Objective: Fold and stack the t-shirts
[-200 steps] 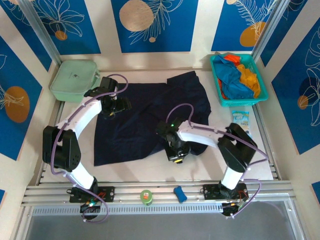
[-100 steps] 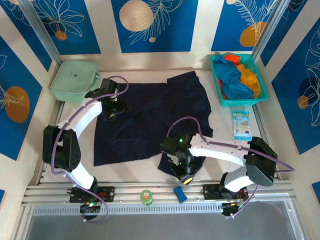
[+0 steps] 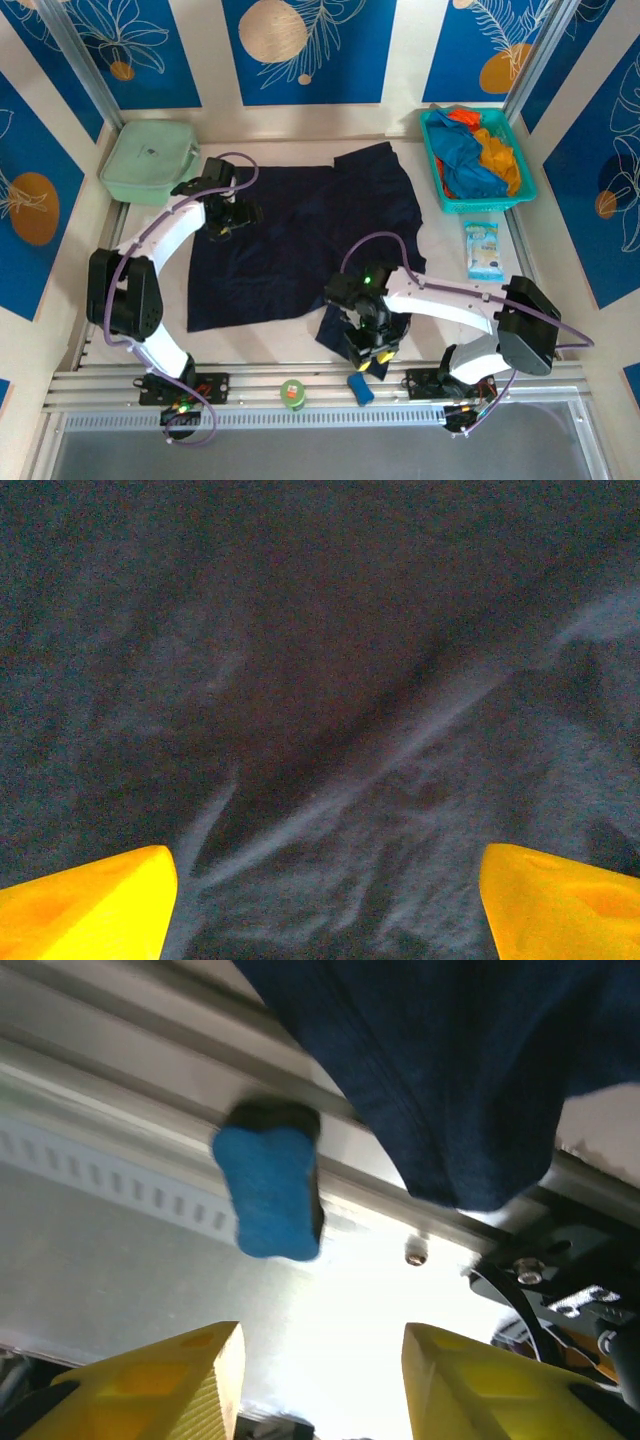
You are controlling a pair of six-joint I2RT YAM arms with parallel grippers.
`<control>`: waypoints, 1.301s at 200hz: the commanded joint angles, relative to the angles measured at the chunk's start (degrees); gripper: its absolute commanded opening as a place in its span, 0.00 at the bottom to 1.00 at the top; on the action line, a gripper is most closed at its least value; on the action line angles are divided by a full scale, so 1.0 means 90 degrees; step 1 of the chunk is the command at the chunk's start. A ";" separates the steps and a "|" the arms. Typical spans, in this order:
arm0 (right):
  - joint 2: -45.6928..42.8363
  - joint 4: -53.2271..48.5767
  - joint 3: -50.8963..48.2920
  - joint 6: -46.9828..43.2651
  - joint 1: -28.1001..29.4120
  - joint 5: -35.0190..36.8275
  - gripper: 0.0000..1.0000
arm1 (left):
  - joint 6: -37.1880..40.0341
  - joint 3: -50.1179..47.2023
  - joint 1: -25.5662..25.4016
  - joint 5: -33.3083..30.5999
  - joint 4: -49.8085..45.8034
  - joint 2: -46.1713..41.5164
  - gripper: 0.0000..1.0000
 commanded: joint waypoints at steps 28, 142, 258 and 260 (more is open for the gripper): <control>0.0048 0.0901 0.0450 0.0048 -0.2366 0.0479 0.34 | -0.0120 -0.0051 0.0011 -0.0675 -0.0225 0.0417 0.76; 0.3264 0.2134 0.1333 -0.0742 -0.5800 0.1727 0.03 | -0.0430 -0.0897 0.0138 -0.1009 -0.0237 0.0706 0.74; 0.3589 0.1876 0.2092 -0.1243 -0.6749 0.2100 0.00 | -0.0390 -0.0904 0.0113 -0.0993 0.0025 0.1481 0.72; 0.3596 0.1878 0.2101 -0.1249 -0.6748 0.2093 0.00 | -0.0381 -0.0891 0.0115 -0.1014 0.0030 0.1497 0.72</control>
